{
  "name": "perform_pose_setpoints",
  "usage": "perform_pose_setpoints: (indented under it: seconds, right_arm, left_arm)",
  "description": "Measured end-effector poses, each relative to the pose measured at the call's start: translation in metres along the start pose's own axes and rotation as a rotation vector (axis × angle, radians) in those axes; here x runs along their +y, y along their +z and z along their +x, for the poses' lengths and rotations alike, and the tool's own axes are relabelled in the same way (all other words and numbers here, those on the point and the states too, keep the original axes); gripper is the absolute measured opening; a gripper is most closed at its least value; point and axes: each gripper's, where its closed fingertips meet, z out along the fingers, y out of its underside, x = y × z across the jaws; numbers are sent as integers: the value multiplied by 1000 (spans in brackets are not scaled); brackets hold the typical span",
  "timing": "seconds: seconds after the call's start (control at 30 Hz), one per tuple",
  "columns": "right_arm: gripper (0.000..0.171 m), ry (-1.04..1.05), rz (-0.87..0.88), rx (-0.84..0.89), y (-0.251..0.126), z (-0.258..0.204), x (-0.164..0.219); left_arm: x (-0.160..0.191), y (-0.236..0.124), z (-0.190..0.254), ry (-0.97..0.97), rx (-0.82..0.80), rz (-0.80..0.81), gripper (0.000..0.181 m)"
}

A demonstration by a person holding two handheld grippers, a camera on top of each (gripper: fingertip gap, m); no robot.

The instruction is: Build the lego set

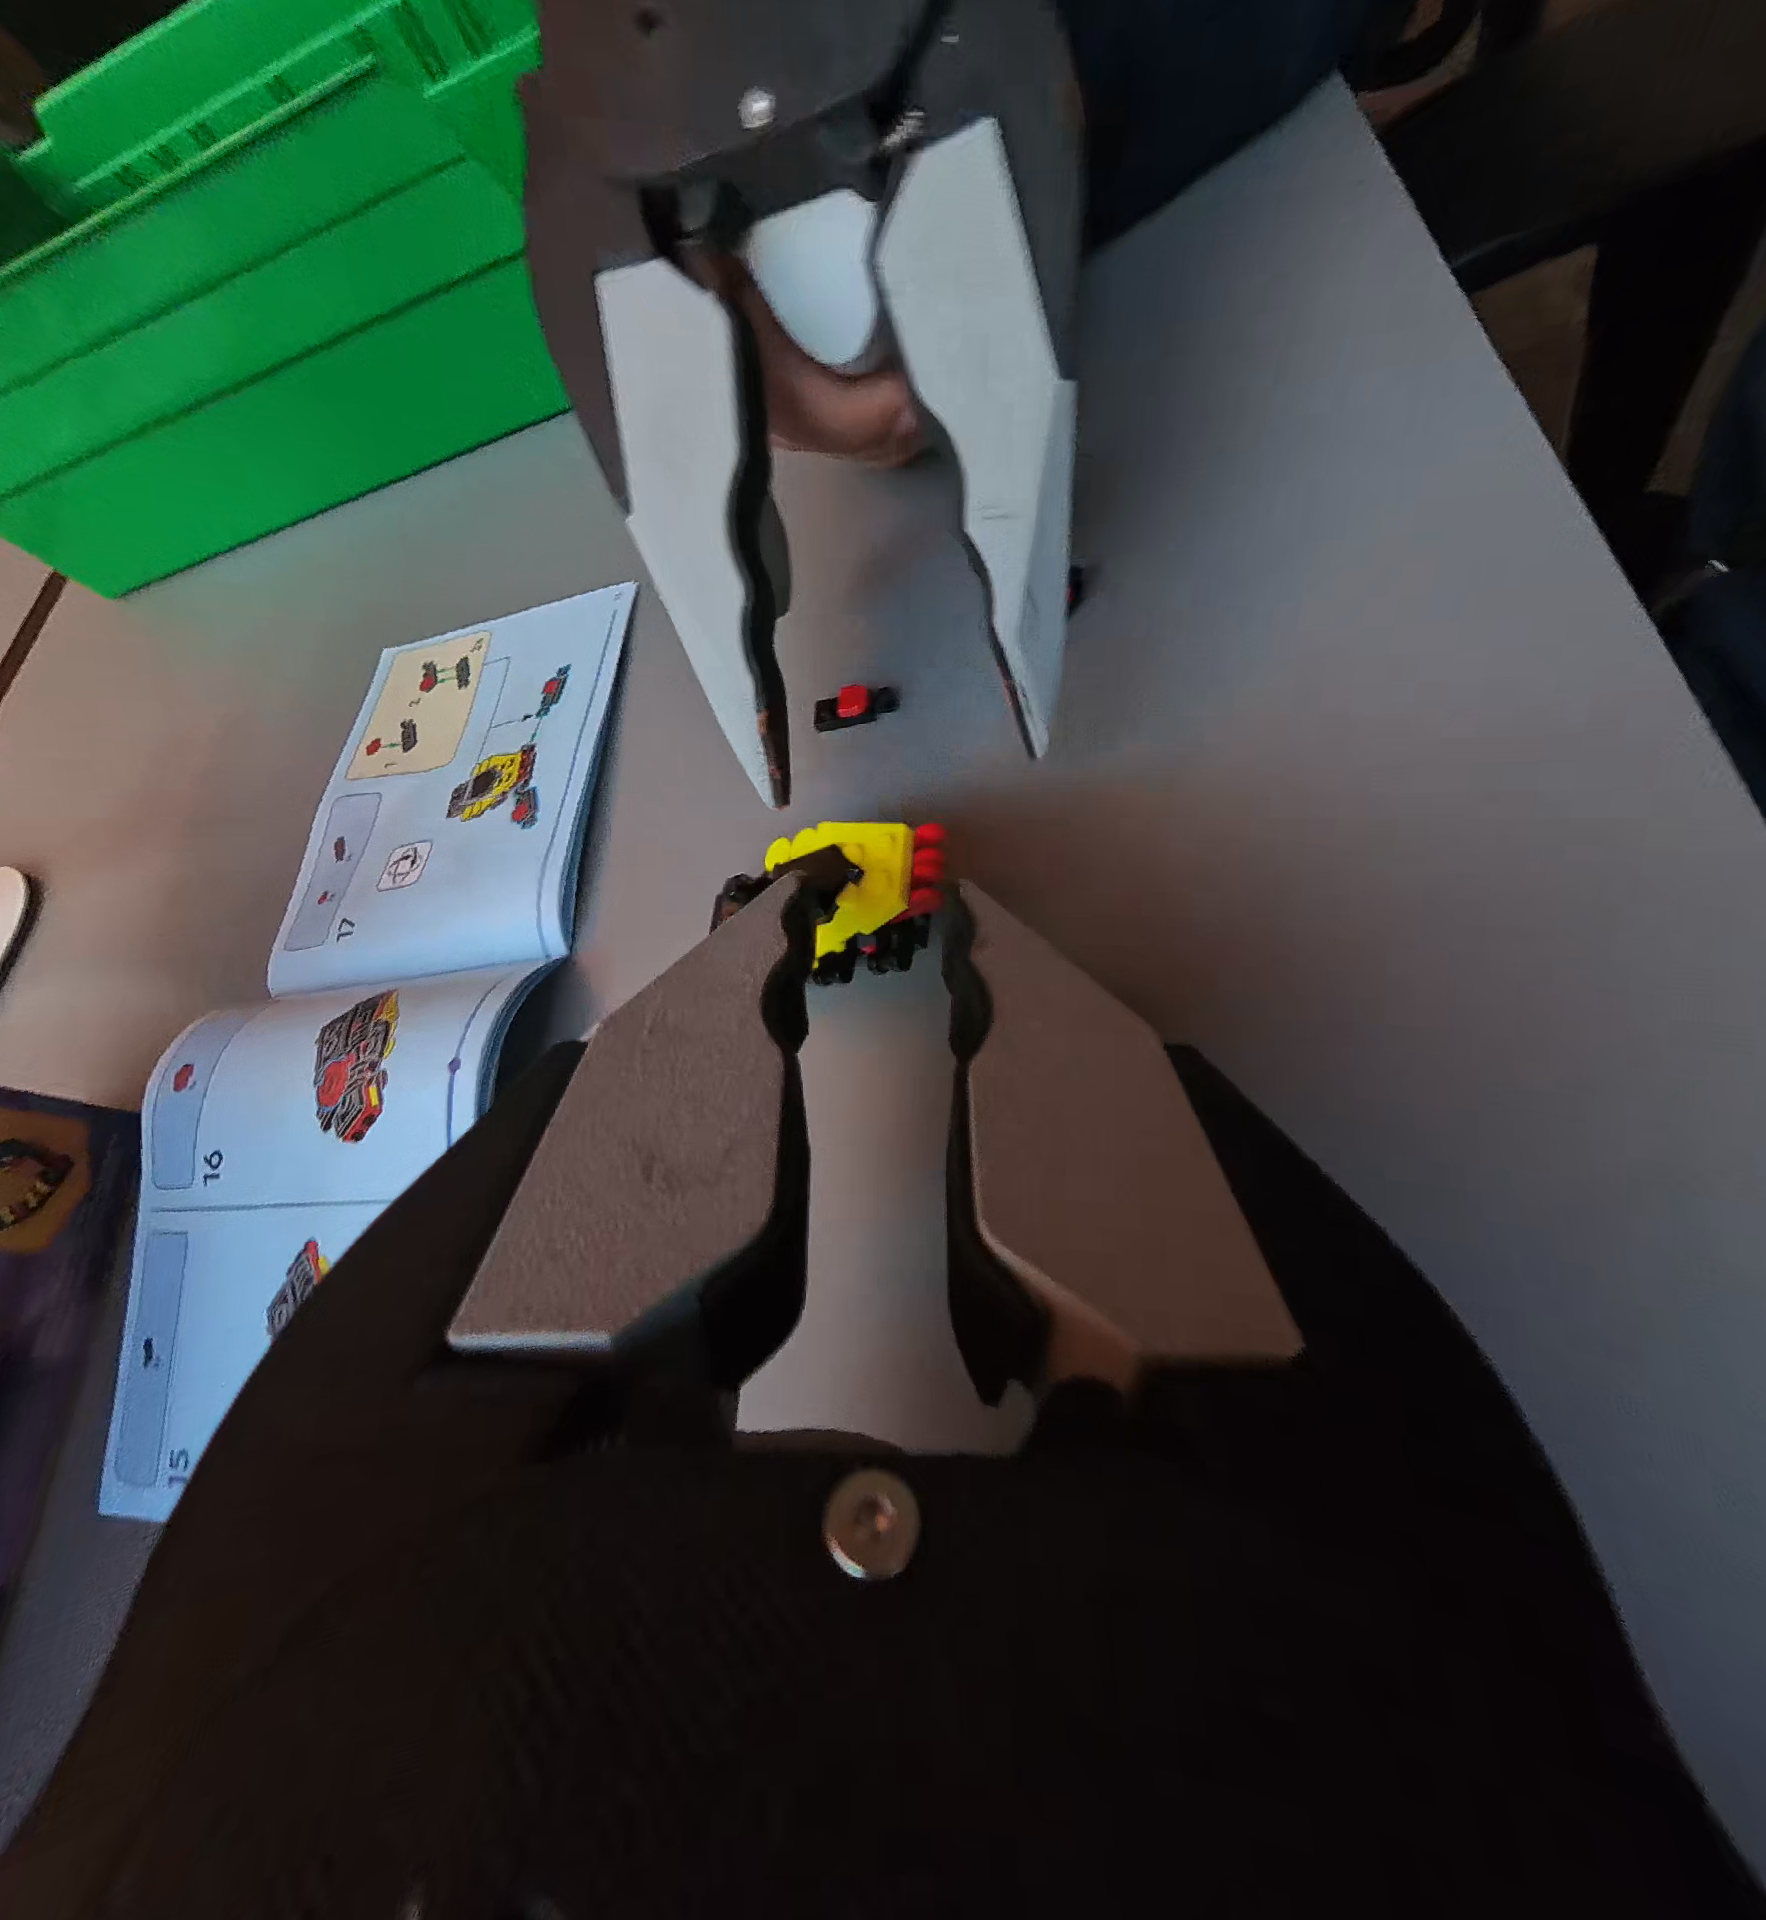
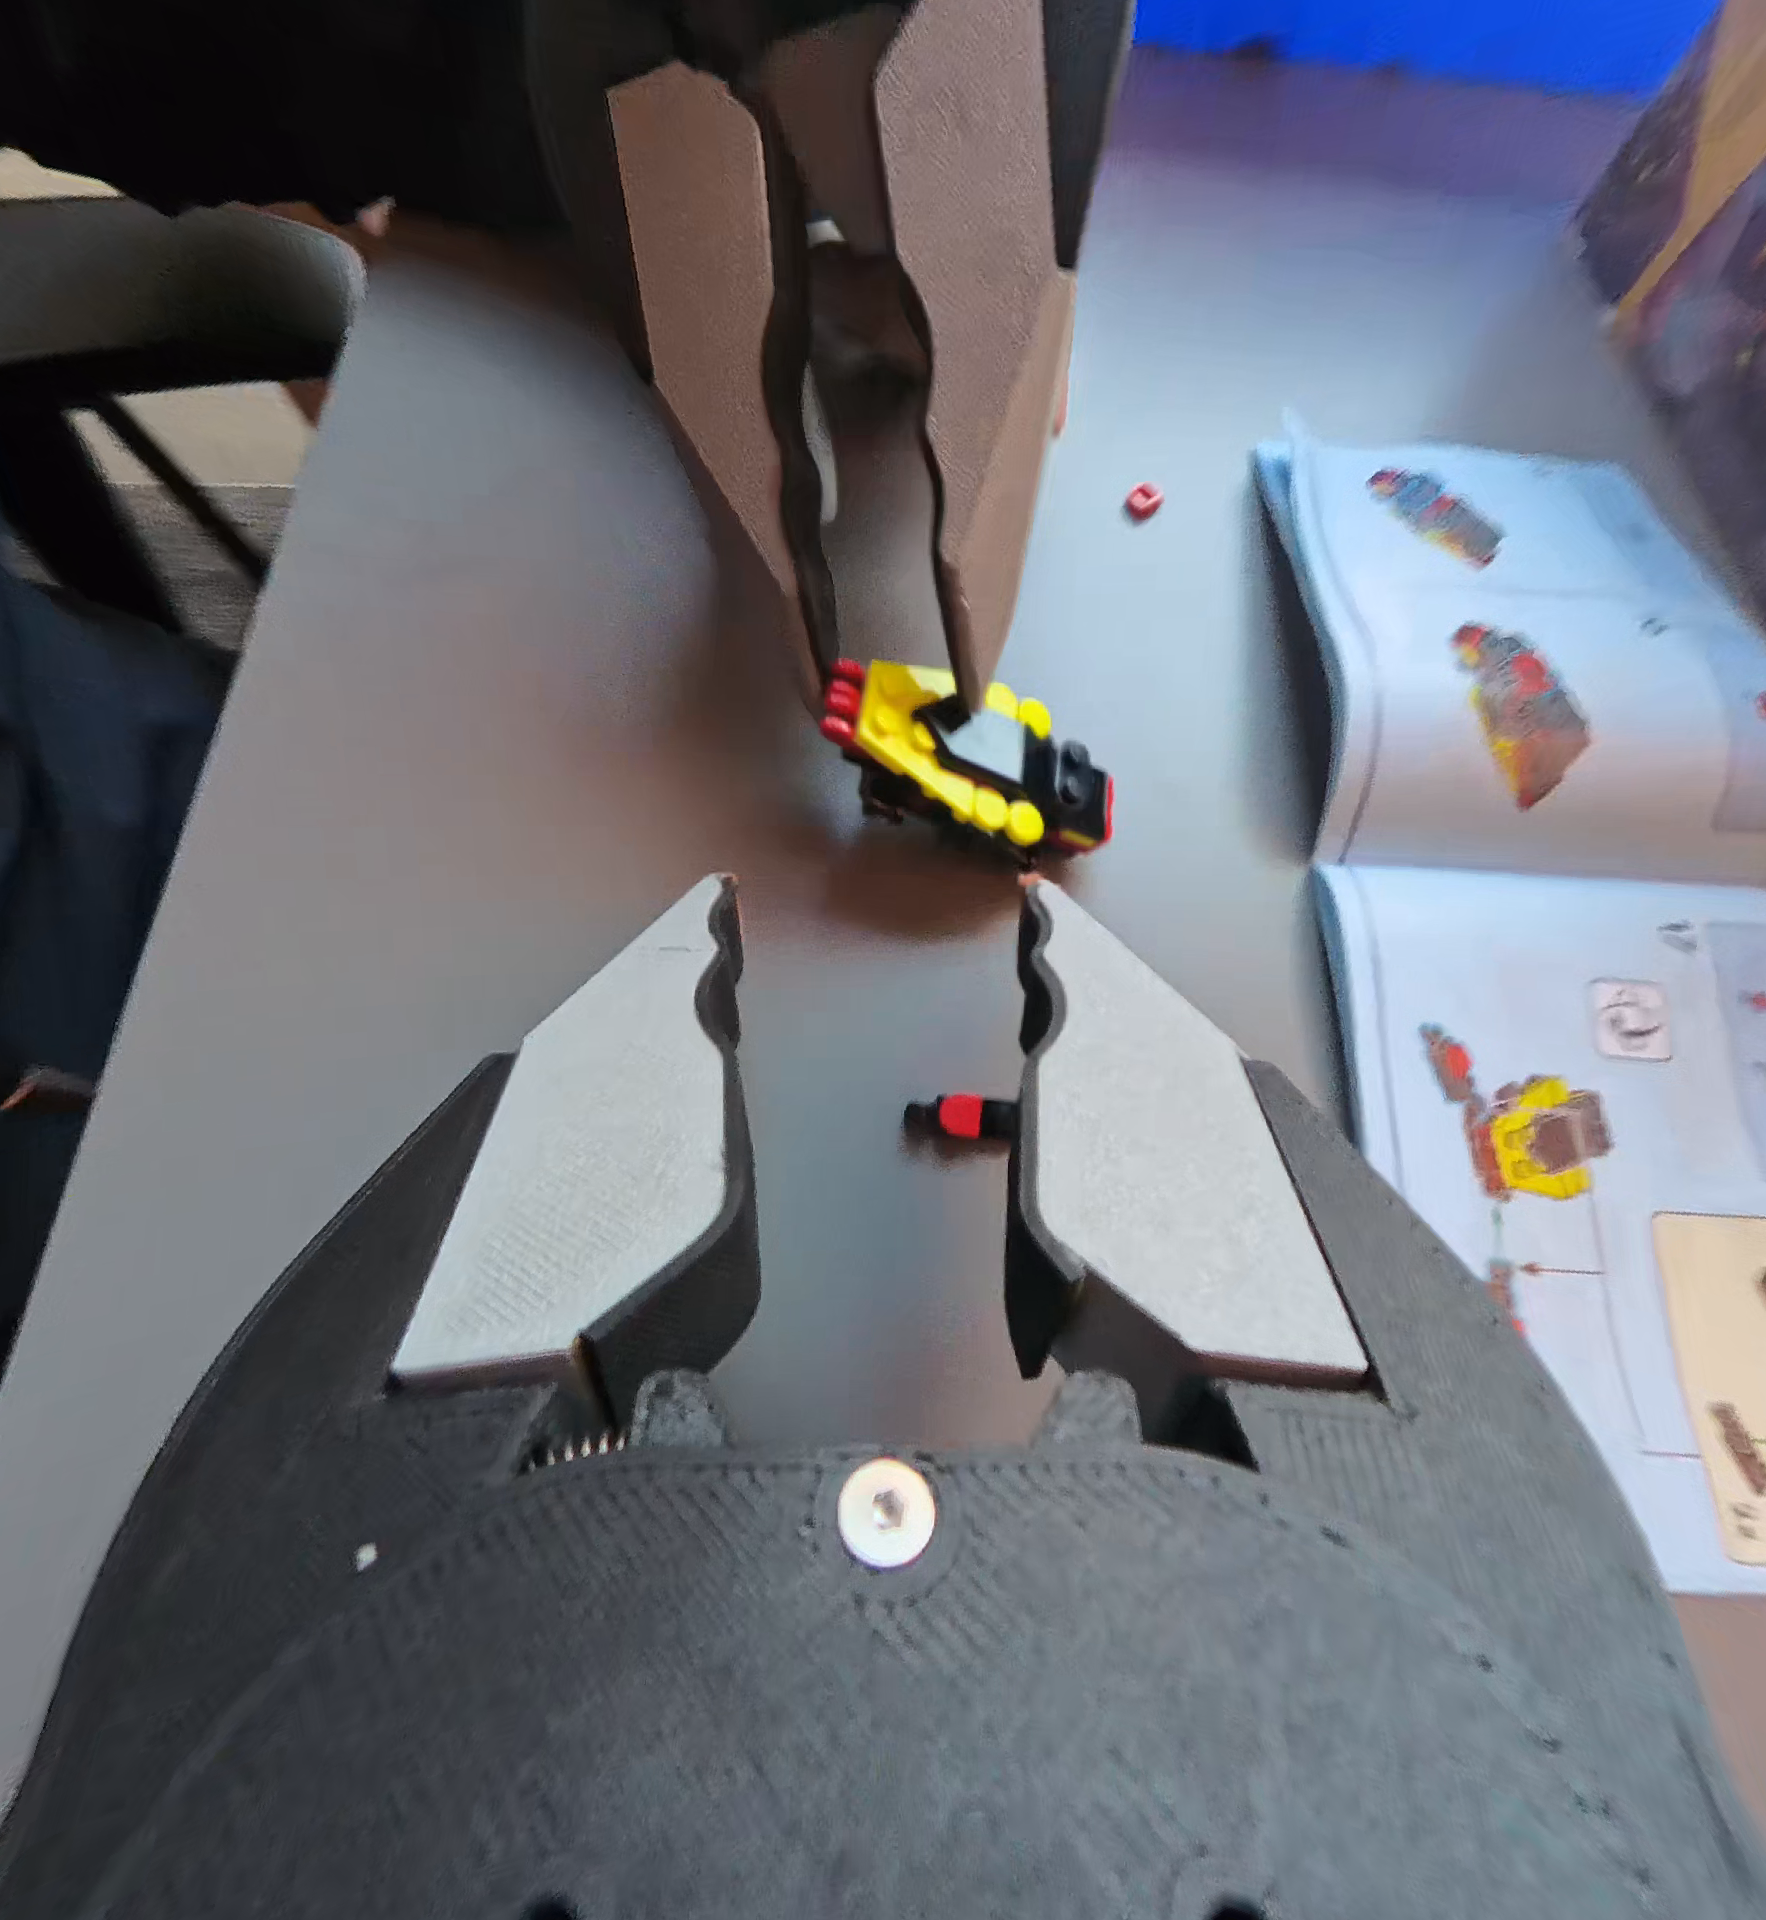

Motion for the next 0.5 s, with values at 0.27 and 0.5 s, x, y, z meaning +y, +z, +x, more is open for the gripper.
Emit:
perform_pose_setpoints:
  seconds: [0.27, 0.5]
  right_arm:
    - [43, -319, -79, 405, 15, 29, -12]
    - [21, -383, -40, 397, 9, 26, -18]
  left_arm:
    - [-14, -2, -10, -160, 13, 87, 10]
    - [-12, -3, -10, -157, 13, 80, 39]
